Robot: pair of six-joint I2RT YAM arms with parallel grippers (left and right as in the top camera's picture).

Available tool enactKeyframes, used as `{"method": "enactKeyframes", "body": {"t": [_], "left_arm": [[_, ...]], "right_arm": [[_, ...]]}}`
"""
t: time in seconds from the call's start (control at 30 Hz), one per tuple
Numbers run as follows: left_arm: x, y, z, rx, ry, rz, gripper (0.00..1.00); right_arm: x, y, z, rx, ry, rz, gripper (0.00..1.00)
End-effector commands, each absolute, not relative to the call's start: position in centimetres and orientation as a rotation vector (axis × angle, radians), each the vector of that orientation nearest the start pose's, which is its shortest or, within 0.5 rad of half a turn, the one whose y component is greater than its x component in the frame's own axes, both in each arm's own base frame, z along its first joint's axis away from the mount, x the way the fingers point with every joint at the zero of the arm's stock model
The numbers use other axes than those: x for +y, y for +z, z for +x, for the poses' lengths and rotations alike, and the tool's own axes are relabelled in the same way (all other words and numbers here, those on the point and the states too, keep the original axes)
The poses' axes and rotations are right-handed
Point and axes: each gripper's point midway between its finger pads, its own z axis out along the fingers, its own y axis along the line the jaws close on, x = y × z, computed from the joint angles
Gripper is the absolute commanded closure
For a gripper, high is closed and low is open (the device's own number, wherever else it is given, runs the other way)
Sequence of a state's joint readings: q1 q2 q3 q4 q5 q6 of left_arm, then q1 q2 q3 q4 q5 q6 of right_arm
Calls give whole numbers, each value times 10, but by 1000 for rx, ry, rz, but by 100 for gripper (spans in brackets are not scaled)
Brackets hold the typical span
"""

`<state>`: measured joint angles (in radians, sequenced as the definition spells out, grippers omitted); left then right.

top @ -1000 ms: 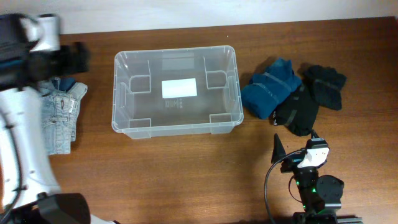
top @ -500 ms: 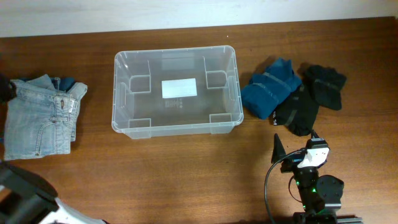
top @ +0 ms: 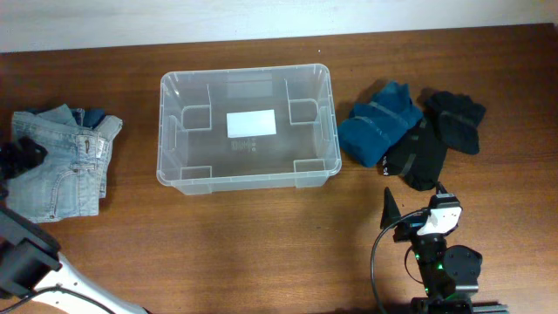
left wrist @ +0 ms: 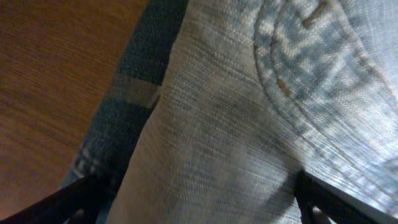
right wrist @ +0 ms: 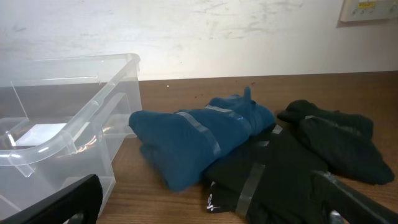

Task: Pack container
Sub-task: 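Grasp the folded light-blue jeans with the left gripper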

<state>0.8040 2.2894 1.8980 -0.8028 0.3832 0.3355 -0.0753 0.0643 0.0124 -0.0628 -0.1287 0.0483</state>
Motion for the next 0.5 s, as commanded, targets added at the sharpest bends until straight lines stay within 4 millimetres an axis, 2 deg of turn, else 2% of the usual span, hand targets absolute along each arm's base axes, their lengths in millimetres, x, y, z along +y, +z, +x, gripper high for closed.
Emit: {"method": "enactKeyframes", "body": {"t": [0.0, 0.1, 0.13, 0.17, 0.2, 0.23, 0.27, 0.33, 0.43, 0.47], "left_arm": [[340, 45, 418, 2565, -166, -479, 1], [334, 44, 425, 2550, -201, -456, 1], [329, 45, 428, 2540, -226, -443, 6], [320, 47, 435, 2523, -267, -418, 20], [315, 49, 439, 2511, -294, -402, 29], [307, 51, 444, 2495, -327, -381, 50], [301, 54, 448, 2482, -360, -375, 64], [291, 56, 455, 2465, -412, -399, 80], [278, 58, 463, 2453, -476, -461, 99], [275, 58, 464, 2452, -486, -478, 99]], "right_arm": [[1, 147, 248, 1687, 80, 17, 2], [1, 147, 248, 1687, 80, 17, 1], [1, 148, 248, 1687, 80, 17, 2], [1, 148, 248, 1687, 80, 17, 2], [1, 148, 248, 1687, 80, 17, 2], [1, 147, 248, 1687, 80, 17, 2], [1, 147, 248, 1687, 80, 17, 2], [1, 147, 248, 1687, 80, 17, 2], [1, 147, 248, 1687, 80, 17, 2], [1, 148, 248, 1687, 80, 17, 2]]}}
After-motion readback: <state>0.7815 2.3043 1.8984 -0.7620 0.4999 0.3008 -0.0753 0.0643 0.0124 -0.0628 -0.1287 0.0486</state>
